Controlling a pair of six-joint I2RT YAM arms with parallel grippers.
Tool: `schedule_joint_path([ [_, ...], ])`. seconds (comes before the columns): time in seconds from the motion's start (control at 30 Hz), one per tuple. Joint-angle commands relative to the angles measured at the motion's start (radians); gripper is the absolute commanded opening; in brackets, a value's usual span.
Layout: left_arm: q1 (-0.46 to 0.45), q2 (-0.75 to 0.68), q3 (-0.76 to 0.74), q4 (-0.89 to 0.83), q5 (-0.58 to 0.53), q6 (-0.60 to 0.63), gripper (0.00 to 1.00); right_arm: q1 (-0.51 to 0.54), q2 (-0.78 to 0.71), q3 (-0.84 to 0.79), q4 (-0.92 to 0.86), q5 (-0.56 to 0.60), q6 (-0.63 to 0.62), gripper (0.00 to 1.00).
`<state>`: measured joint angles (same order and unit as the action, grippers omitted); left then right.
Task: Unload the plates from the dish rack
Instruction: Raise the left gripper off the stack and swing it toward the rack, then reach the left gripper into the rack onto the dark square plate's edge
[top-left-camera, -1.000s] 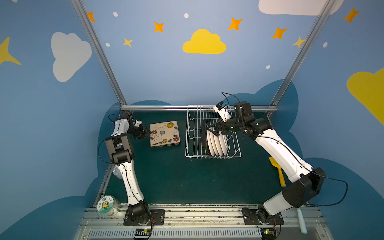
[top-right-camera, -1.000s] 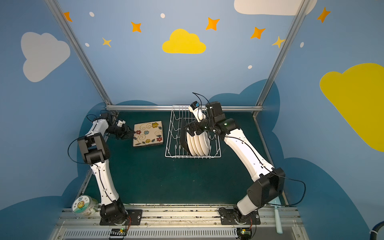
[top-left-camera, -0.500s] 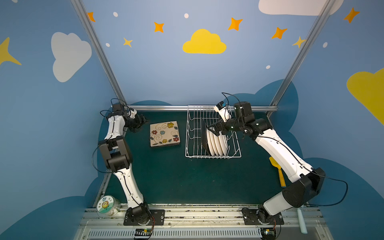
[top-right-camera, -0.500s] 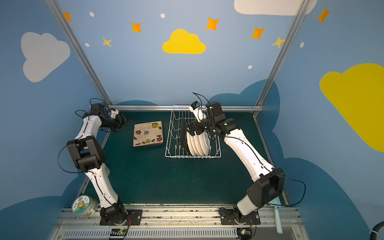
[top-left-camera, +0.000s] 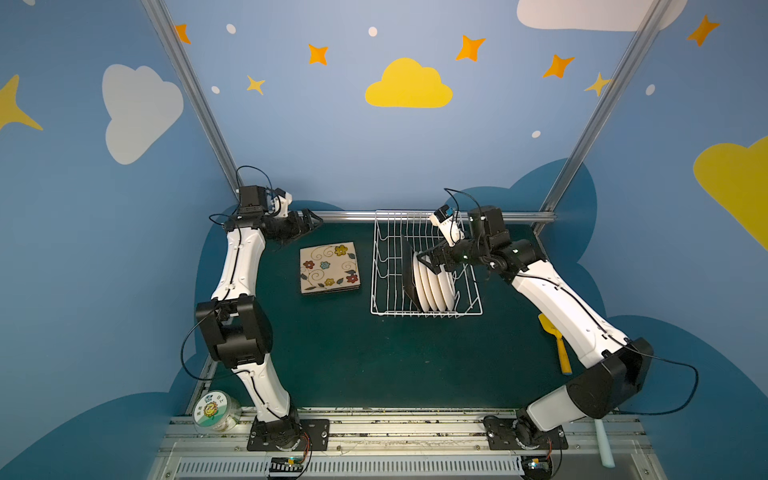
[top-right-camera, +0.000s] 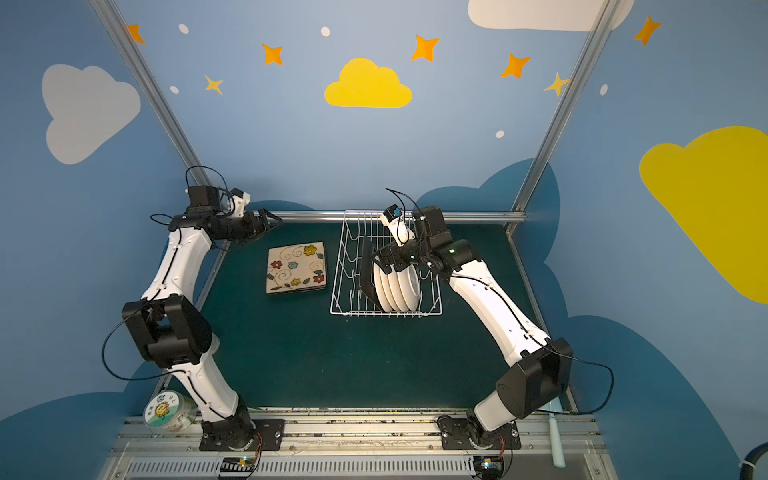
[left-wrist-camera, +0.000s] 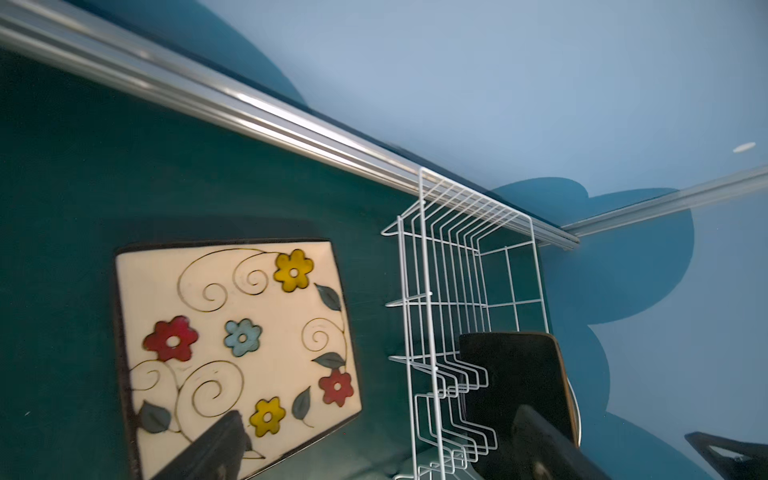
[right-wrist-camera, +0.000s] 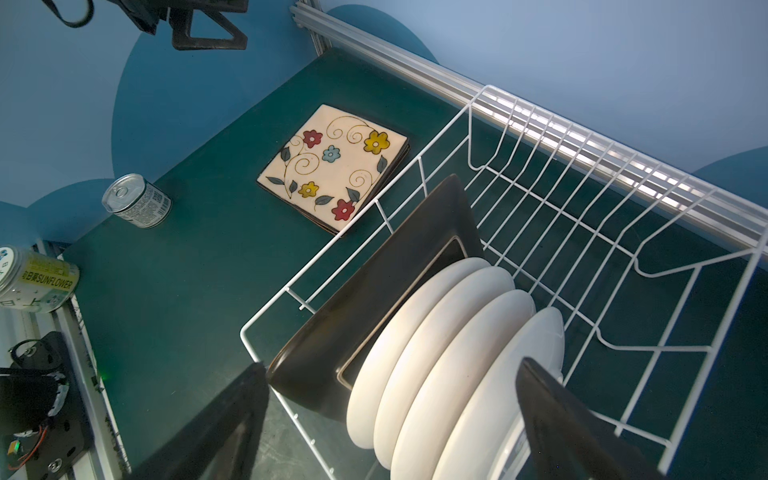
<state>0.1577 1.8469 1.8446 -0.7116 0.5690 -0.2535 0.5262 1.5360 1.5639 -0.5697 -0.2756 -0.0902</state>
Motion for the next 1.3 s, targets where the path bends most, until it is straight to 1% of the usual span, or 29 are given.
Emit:
schedule_joint_path([
  [0.0, -0.056, -0.062, -0.029, 0.029, -0.060, 0.015, 1.00, 0.003, -0.038, -0.020, 0.017, 0.029, -0.006, 0.92],
  [0.27, -0.200, -0.187, -0.142, 0.079, -0.152, 0.009, 0.99, 0.001, -0.098, -0.114, 0.083, 0.068, -0.025, 0.92],
  [0.43, -0.289, -0.216, -0.175, 0.075, -0.184, -0.028, 0.98, -0.003, -0.130, -0.149, 0.077, 0.090, -0.037, 0.92],
  [0.53, -0.351, -0.218, -0.209, 0.121, -0.159, -0.081, 0.97, -0.010, -0.147, -0.171, 0.074, 0.096, -0.039, 0.92],
  [0.63, -0.421, -0.194, -0.195, 0.112, -0.185, -0.106, 0.97, -0.015, -0.163, -0.183, 0.054, 0.092, -0.048, 0.92],
  [0.77, -0.492, -0.151, -0.165, 0.095, -0.195, -0.157, 0.95, -0.020, -0.181, -0.190, 0.014, 0.103, -0.051, 0.92],
  [0.93, -0.547, -0.074, -0.070, 0.009, -0.231, -0.172, 0.91, -0.031, -0.211, -0.210, -0.014, 0.113, -0.018, 0.92],
  [1.03, -0.572, -0.038, -0.052, 0.015, -0.225, -0.212, 0.87, -0.037, -0.234, -0.236, 0.002, 0.116, -0.010, 0.92],
  [1.27, -0.628, 0.055, -0.014, 0.020, -0.224, -0.279, 0.71, -0.056, -0.249, -0.246, 0.007, 0.122, -0.008, 0.92],
])
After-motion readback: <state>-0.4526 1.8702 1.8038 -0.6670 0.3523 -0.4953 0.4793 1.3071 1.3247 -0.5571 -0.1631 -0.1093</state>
